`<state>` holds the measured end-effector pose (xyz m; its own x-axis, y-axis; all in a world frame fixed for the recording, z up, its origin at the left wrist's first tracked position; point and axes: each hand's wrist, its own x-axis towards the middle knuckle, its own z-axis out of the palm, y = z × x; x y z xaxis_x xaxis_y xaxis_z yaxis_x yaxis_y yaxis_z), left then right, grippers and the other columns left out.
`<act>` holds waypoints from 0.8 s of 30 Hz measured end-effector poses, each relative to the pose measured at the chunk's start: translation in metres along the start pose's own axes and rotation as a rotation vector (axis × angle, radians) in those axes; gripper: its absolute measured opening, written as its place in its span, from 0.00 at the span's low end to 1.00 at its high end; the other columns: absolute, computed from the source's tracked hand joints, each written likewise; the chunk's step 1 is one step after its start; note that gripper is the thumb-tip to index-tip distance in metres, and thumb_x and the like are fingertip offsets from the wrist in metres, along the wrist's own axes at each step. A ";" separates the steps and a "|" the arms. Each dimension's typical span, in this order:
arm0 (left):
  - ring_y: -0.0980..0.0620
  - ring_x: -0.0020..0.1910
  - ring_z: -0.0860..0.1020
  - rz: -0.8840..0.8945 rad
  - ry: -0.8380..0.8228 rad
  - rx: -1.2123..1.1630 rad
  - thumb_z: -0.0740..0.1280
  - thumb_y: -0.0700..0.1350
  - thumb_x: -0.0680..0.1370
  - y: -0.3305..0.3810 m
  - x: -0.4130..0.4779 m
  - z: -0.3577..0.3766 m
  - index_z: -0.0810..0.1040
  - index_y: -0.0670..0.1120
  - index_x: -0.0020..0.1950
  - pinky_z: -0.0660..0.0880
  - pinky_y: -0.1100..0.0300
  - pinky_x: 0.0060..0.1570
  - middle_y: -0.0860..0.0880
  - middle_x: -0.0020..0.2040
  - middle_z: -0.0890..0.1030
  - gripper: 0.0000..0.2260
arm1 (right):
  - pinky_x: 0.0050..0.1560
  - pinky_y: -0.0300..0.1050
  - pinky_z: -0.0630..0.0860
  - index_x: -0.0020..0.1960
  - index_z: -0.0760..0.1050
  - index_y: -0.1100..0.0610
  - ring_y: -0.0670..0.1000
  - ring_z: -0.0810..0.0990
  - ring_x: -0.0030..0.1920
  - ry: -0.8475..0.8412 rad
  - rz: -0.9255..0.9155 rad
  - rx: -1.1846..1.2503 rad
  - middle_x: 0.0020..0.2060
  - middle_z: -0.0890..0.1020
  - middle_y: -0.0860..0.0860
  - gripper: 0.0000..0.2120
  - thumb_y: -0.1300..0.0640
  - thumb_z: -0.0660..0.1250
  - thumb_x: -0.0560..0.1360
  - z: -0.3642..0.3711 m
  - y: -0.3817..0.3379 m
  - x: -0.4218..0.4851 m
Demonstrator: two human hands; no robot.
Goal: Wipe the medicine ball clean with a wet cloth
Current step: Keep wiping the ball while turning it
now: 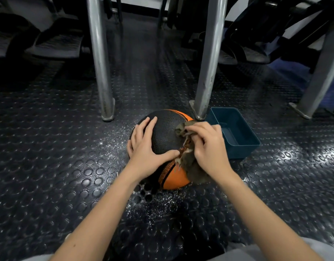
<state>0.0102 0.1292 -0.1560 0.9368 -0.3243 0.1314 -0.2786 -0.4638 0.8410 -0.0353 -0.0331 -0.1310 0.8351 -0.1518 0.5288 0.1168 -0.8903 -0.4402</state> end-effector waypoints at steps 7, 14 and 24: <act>0.57 0.74 0.48 -0.026 -0.003 -0.015 0.62 0.73 0.52 -0.002 0.002 -0.001 0.53 0.60 0.75 0.47 0.45 0.73 0.60 0.74 0.52 0.52 | 0.50 0.27 0.61 0.51 0.81 0.61 0.51 0.66 0.46 0.011 -0.024 -0.009 0.48 0.80 0.51 0.13 0.70 0.63 0.71 0.000 -0.016 -0.021; 0.59 0.73 0.50 0.020 -0.016 -0.024 0.63 0.72 0.53 -0.002 -0.004 -0.002 0.53 0.66 0.70 0.47 0.46 0.73 0.61 0.73 0.53 0.46 | 0.50 0.23 0.59 0.52 0.81 0.61 0.53 0.69 0.46 -0.028 0.077 -0.018 0.48 0.80 0.50 0.13 0.71 0.63 0.73 -0.006 0.001 0.005; 0.60 0.72 0.51 0.021 0.005 -0.011 0.63 0.72 0.52 -0.002 0.005 0.001 0.56 0.61 0.73 0.48 0.46 0.73 0.60 0.72 0.55 0.50 | 0.54 0.25 0.60 0.50 0.81 0.60 0.50 0.67 0.46 0.005 -0.038 0.023 0.48 0.80 0.49 0.12 0.67 0.63 0.71 -0.002 -0.014 -0.035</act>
<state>0.0146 0.1274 -0.1573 0.9320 -0.3294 0.1514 -0.2954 -0.4478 0.8439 -0.0674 -0.0168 -0.1417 0.8273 -0.1206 0.5487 0.1604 -0.8853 -0.4365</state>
